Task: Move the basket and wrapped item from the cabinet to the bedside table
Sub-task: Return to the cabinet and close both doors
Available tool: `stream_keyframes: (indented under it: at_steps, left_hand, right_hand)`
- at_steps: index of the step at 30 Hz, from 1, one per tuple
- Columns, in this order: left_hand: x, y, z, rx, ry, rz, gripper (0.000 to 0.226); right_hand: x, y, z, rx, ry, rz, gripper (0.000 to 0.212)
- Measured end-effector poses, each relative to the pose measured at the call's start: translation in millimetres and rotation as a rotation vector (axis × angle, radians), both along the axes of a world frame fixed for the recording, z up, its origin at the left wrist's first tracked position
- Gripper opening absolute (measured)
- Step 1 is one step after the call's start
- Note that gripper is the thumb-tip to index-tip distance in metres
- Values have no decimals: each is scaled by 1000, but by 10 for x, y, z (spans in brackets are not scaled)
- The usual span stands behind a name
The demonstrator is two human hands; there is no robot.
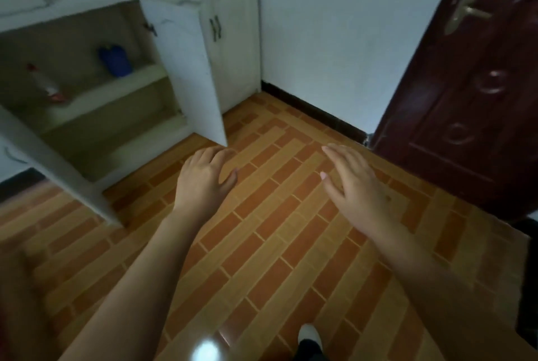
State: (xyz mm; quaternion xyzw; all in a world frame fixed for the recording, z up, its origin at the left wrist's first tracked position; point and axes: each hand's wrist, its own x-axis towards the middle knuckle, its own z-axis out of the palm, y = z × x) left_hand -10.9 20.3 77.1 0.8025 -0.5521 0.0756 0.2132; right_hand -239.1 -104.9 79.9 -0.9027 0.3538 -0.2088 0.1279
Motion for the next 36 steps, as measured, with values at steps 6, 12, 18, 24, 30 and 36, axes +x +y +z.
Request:
stream_keyframes:
  at_steps: [6, 12, 18, 24, 30, 36]
  left_hand:
    - [12, 101, 56, -38, 16, 276, 35]
    - [-10, 234, 13, -44, 32, 502, 35]
    - [30, 280, -85, -36, 46, 619, 35]
    - [340, 155, -193, -52, 106, 700, 36]
    - [1010, -129, -308, -103, 153, 747, 35]
    - [1958, -483, -340, -117, 199, 770, 37]
  right_hand:
    - [356, -451, 64, -23, 2, 281, 47]
    - [619, -726, 11, -30, 1, 456, 57]
    - [921, -869, -44, -31, -1, 565, 58]
    - [1355, -1077, -137, -38, 41, 613, 50]
    - [2029, -1388, -190, -39, 56, 626, 43]
    - [2964, -1724, -93, -72, 75, 630, 42]
